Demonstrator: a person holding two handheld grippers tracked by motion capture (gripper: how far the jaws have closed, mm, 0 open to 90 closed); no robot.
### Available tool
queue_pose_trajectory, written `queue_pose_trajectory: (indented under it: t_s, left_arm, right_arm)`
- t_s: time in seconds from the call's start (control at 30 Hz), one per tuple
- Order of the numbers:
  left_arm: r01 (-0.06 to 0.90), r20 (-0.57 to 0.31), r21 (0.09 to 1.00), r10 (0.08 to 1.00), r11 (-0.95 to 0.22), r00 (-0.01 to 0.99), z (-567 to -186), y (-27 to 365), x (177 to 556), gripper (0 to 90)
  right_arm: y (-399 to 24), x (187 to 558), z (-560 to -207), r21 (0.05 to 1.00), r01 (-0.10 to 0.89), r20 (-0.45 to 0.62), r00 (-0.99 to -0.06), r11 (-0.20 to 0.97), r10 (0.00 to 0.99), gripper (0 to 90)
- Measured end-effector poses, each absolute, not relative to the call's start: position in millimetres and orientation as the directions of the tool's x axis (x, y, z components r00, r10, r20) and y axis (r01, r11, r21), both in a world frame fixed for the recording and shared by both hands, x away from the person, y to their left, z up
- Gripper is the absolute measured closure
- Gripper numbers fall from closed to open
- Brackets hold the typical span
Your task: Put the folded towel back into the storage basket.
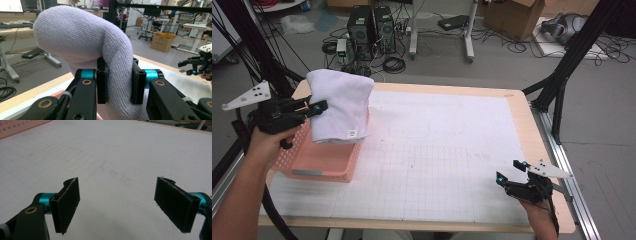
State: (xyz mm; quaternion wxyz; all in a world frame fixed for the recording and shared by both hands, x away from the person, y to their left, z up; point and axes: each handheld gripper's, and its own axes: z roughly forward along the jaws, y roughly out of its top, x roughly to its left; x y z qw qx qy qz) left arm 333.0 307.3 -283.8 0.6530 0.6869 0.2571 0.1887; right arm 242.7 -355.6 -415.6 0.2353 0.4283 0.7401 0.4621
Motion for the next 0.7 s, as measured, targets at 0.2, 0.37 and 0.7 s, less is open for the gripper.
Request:
queue_pose_trajectory:
  t_s: [0.2,0.37,0.7]
  left_arm:
    - [0.107,-0.083,0.994,0.604,-0.004,0.793,-284,327,330,72.2]
    - [0.114,-0.087,0.993,0.610,-0.006,0.788,-285,340,326,72.2]
    - [0.158,-0.104,0.987,0.589,-0.040,0.801,-306,349,324,72.2]
  right_arm:
    - [-354,243,-416,0.884,0.419,0.047,-0.520,0.207,0.853,19.3]
    - [-353,244,-417,0.882,0.421,0.046,-0.520,0.210,0.853,19.3]
    - [-348,246,-418,0.879,0.424,0.045,-0.528,0.217,0.848,19.3]
